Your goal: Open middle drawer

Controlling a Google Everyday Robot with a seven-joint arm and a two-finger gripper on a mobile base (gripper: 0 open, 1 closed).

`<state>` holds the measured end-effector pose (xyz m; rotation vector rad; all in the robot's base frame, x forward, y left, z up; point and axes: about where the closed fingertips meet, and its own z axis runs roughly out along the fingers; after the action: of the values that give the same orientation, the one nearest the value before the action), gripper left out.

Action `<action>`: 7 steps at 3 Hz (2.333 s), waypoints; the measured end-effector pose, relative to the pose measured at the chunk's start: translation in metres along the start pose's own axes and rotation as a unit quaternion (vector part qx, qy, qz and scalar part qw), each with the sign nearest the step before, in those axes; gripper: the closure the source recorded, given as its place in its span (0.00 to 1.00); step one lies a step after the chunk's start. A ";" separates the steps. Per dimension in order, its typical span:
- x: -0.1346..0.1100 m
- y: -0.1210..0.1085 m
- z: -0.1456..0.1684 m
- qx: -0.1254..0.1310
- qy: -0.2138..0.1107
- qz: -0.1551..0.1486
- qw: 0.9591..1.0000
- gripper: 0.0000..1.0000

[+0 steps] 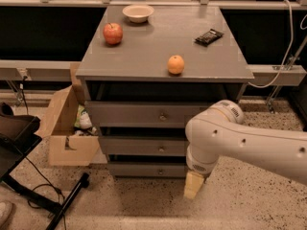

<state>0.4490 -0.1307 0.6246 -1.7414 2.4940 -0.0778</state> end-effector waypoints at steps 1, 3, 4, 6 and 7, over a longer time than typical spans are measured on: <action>0.008 -0.036 0.056 0.014 0.006 0.029 0.999 0.00; 0.007 -0.105 0.139 0.067 0.007 0.002 0.998 0.00; 0.006 -0.119 0.155 0.077 0.010 -0.017 0.997 0.00; 0.020 -0.165 0.187 0.081 -0.012 -0.044 0.996 0.00; 0.020 -0.165 0.187 0.081 -0.012 -0.044 0.996 0.00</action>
Offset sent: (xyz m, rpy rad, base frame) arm 0.1269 -0.0494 -0.1420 -0.0697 -0.1342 -0.0583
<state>0.6165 -0.2035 0.4539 -1.7732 2.3222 -0.2577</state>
